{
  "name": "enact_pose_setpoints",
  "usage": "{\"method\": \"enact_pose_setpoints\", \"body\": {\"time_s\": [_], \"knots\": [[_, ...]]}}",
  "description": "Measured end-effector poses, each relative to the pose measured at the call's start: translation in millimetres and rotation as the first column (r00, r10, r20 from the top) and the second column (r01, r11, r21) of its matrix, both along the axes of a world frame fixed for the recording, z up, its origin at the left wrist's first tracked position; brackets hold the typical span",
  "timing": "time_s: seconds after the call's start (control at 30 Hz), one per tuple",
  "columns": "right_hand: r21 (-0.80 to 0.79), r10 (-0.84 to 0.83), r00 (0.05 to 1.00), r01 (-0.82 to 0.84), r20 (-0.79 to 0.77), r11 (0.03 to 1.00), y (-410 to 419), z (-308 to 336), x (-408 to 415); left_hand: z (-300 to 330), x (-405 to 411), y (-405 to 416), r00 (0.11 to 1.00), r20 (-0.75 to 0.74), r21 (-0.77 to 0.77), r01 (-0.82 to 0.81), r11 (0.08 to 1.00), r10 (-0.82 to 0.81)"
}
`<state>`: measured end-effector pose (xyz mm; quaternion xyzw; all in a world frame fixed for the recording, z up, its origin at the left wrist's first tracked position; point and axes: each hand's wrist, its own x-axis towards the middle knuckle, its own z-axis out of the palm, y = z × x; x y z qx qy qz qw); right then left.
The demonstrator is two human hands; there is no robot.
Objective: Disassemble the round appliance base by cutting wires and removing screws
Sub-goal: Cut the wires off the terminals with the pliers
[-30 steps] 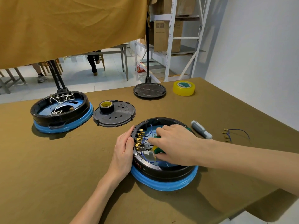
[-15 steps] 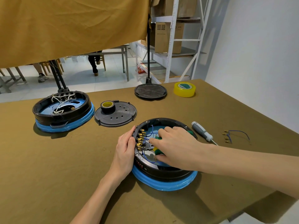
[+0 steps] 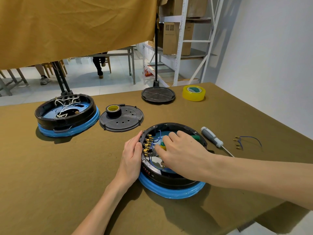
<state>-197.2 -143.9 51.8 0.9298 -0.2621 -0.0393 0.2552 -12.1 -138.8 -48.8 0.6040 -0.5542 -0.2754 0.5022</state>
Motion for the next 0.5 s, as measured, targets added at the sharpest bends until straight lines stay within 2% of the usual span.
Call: {"method": "enact_pose_setpoints", "body": {"time_s": [0.33, 0.5], "knots": [[0.012, -0.019, 0.999, 0.019, -0.041, 1.000, 4, 1, -2, 3, 0, 3, 0.999, -0.021, 0.002, 0.025, 1.000, -0.025], [0.141, -0.104, 0.992, 0.093, 0.072, 0.986, -8, 3, -11, 2, 3, 2, 1.000, -0.005, 0.006, 0.019, 1.000, -0.019]]}}
